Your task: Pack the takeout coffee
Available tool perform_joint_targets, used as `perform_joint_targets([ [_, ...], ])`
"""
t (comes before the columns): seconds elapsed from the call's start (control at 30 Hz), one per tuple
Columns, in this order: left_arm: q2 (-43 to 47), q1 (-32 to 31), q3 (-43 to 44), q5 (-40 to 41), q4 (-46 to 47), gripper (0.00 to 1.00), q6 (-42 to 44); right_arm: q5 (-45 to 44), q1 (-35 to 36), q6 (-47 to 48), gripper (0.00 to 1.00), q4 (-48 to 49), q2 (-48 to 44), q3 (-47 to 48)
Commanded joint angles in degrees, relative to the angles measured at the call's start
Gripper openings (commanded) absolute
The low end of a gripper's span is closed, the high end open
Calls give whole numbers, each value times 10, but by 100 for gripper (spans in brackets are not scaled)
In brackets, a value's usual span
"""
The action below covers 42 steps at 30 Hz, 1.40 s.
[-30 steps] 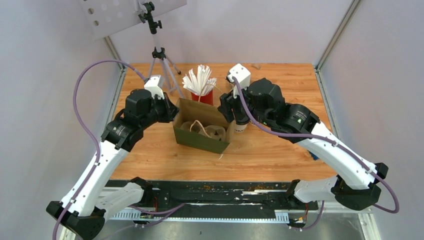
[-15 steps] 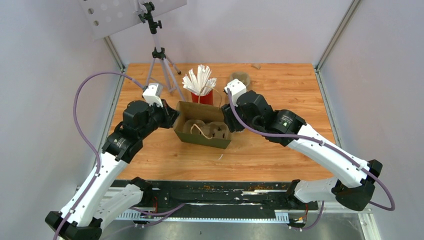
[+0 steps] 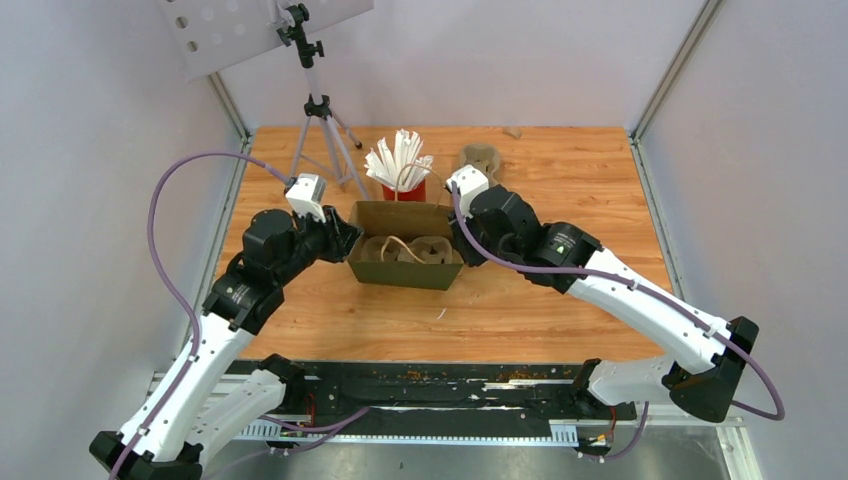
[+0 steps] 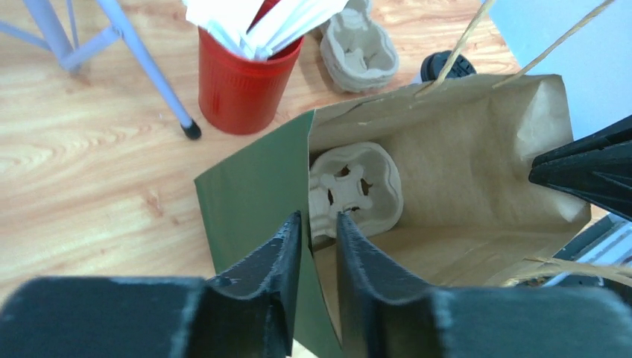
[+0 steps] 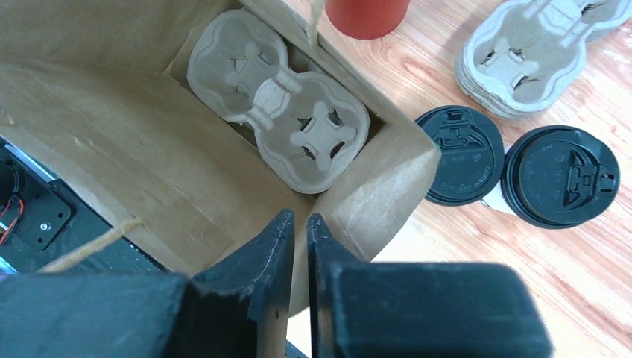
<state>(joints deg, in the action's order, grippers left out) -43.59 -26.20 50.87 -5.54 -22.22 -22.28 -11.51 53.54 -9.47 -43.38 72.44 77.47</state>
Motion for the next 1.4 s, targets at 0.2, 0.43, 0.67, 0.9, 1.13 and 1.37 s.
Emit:
perform_joint_targets([
  [0.2,-31,3,98,12,-181,43,-5,23,-2,0,7,53,-19,-24],
  [0.43,-75,3,161,31,-267,46,-22,32,-2,2,7,54,-8,-19],
  [0.67,-88,3,203,2,-347,55,-61,39,-2,0,7,54,-6,-22],
  [0.9,-78,3,199,-8,-384,58,-140,43,-2,-4,7,58,-6,-27],
  [1.13,-92,3,221,3,-474,59,-147,43,-2,-2,7,55,-8,-28],
  [1.37,-91,3,217,-23,-458,44,-165,45,-2,-5,7,61,-11,-36],
])
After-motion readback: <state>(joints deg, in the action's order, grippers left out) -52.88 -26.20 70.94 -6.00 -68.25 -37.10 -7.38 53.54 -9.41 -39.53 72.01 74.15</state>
